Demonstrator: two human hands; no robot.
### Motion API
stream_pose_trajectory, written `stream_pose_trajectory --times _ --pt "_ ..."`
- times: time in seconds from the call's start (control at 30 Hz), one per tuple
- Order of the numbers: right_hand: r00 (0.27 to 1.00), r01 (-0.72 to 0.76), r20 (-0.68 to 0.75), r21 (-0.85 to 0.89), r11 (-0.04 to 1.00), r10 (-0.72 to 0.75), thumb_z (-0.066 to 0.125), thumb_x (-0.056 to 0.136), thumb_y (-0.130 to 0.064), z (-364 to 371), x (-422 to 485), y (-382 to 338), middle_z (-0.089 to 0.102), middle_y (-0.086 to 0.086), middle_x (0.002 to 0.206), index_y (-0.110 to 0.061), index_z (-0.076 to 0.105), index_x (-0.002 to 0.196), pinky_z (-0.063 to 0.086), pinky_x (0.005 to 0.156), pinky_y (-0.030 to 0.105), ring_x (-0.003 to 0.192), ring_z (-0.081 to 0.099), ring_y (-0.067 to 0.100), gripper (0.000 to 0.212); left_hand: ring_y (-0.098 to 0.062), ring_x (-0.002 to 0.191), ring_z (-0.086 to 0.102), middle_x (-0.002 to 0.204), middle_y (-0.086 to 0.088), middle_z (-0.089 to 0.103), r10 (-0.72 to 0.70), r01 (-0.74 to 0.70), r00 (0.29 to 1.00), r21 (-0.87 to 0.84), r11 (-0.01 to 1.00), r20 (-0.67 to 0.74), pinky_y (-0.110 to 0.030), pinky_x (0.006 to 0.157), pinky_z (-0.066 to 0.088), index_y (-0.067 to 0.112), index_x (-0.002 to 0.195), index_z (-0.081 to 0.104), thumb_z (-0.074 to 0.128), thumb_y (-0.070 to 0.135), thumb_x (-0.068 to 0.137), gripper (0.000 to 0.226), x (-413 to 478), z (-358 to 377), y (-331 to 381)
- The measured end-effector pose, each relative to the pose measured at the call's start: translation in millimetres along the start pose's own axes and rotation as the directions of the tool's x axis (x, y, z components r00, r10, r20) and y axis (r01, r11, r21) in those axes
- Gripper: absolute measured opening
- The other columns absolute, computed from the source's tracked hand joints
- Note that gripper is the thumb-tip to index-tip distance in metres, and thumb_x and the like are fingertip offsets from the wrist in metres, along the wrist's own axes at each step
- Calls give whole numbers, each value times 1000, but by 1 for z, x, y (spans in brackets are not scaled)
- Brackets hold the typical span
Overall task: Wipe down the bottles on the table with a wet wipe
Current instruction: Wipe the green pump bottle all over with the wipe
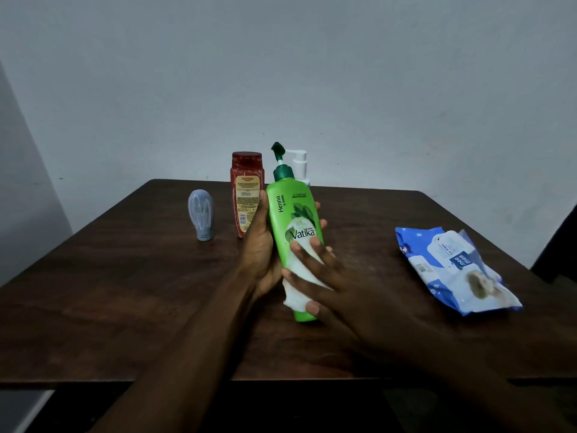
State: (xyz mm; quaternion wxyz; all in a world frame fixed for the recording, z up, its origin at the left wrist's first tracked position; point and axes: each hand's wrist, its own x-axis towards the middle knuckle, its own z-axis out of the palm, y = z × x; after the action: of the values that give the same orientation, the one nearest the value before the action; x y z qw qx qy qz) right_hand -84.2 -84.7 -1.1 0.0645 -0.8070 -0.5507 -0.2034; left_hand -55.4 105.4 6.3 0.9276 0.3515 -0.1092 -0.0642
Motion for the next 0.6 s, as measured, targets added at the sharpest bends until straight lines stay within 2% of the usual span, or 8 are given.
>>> stream_pose_trajectory --times 0.03,0.13,0.2,0.3,0.4,0.5,0.53,0.6 --pt "1000 -4 -10 19 1000 4 34 106 -30 2 -5 -1 6 4 166 -19 27 155 9 124 33 154 -2 24 51 -27 106 65 129 -9 61 12 -12 999 -1 1000 41 -61 99 43 8 149 41 39 71 90 87 0 2 0" --pt "998 -39 -47 86 996 43 31 105 -27 9 -13 -1 12 3 165 -14 27 155 7 122 21 154 3 22 51 -29 106 65 131 -12 60 35 -35 998 -12 999 45 -72 109 27 8 148 43 35 68 93 82 -2 5 0" --pt "993 -34 -104 131 991 48 33 104 -24 15 -14 3 16 4 164 -12 26 154 7 121 19 153 9 20 52 -29 106 65 132 -12 59 31 -29 998 -27 999 61 -73 106 29 9 148 44 32 68 94 80 0 3 0" --pt "967 -24 -237 270 962 90 38 100 -12 21 -13 8 28 6 161 -10 35 150 18 121 23 149 25 19 50 -29 106 65 131 -12 60 52 -51 998 -14 999 45 -69 95 40 11 148 43 29 68 95 79 0 5 -1" --pt "900 -64 -381 368 927 213 50 88 13 23 -4 6 44 10 151 -1 51 140 31 118 31 143 40 18 54 -29 105 66 130 -13 61 63 -63 998 4 998 -4 -63 105 36 11 145 48 29 68 95 78 0 5 -2" --pt "841 -112 -422 477 872 338 53 92 9 21 14 5 47 5 149 -3 54 138 33 117 30 141 41 12 48 -25 99 66 113 -14 68 51 -51 998 -11 999 -21 -45 96 51 8 121 70 28 72 91 82 -3 10 -2" --pt "825 -124 -435 485 866 362 52 94 6 18 22 6 47 6 149 -4 53 139 34 117 30 141 42 12 46 -25 101 64 112 -15 67 52 -53 999 -31 998 -11 -42 96 51 6 119 70 32 72 89 82 -5 13 -2" --pt "794 -146 -474 459 876 381 50 95 3 11 40 12 48 9 148 -4 50 141 37 115 31 139 45 17 46 -25 110 59 121 -16 62 77 -77 997 -76 994 -2 -42 103 45 3 129 61 40 67 89 78 -8 17 -4"
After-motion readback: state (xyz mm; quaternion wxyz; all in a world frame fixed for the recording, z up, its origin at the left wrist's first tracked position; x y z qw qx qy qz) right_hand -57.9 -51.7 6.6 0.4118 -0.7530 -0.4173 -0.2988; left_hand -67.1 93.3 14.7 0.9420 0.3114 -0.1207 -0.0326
